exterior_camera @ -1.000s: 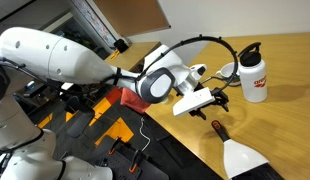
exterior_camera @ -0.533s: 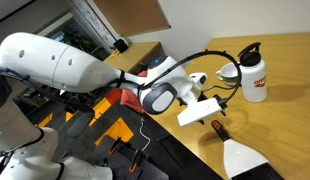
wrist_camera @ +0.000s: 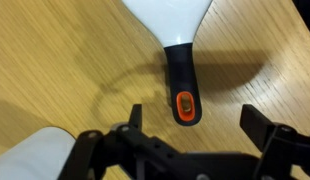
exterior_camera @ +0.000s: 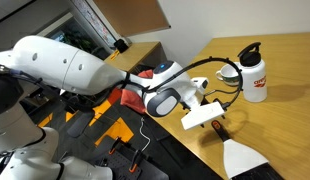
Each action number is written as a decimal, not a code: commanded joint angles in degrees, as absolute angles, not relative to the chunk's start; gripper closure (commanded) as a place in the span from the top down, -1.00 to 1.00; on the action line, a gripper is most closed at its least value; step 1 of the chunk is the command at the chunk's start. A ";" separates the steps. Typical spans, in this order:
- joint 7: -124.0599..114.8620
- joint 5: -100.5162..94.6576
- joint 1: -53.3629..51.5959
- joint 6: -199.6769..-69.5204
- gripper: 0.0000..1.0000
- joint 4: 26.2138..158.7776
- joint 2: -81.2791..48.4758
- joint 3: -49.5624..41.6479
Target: Move the candies from the white cup to the bowl and close it
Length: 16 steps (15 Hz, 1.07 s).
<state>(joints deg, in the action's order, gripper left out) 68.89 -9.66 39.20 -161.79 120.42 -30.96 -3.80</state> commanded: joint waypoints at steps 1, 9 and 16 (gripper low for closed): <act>75.02 -7.66 42.11 -161.50 1.00 117.57 -34.06 -1.27; 80.66 -7.23 44.94 -161.92 1.00 113.03 -40.27 0.94; 82.10 -6.40 46.71 -161.48 1.00 109.64 -44.23 3.55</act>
